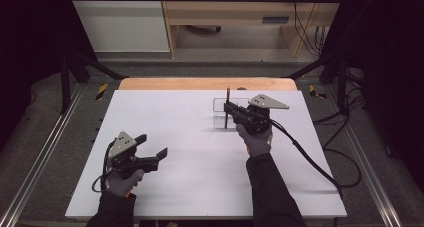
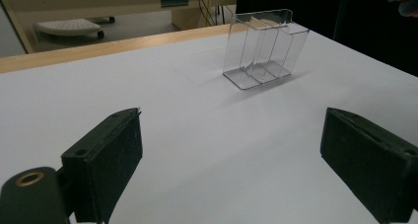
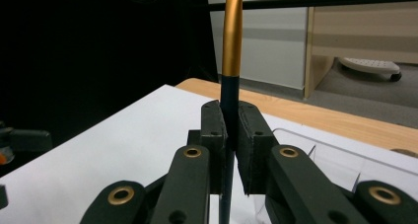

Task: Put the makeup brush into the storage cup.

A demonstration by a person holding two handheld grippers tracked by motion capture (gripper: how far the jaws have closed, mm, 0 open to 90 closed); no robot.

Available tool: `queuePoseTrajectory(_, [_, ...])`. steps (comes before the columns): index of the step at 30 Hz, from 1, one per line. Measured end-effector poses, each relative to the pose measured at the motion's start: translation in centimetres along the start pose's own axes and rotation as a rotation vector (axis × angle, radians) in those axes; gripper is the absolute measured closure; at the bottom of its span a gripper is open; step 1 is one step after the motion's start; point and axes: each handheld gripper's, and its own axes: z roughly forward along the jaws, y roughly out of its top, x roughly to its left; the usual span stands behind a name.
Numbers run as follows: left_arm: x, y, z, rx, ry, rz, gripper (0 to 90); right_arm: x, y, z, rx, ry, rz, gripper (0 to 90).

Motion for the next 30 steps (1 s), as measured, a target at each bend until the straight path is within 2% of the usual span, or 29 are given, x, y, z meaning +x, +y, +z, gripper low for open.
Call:
queuePoseTrajectory(5, [0.4,-0.2,-0.2,0.009,0.016,0.007,7.9,-0.3,0.7,0.7,-0.018,-0.024,0.001,83.4])
queuePoseTrajectory(15, [0.9,-0.5,-0.4,0.014,0.021,-0.001,7.9,-1.3,1.8,2.0,-0.038,-0.076,0.007,83.4])
queuePoseTrajectory(30, [1.4,-0.6,-0.7,0.013,0.029,-0.006,7.8,-2.5,2.1,3.9,-0.055,-0.13,0.033,83.4])
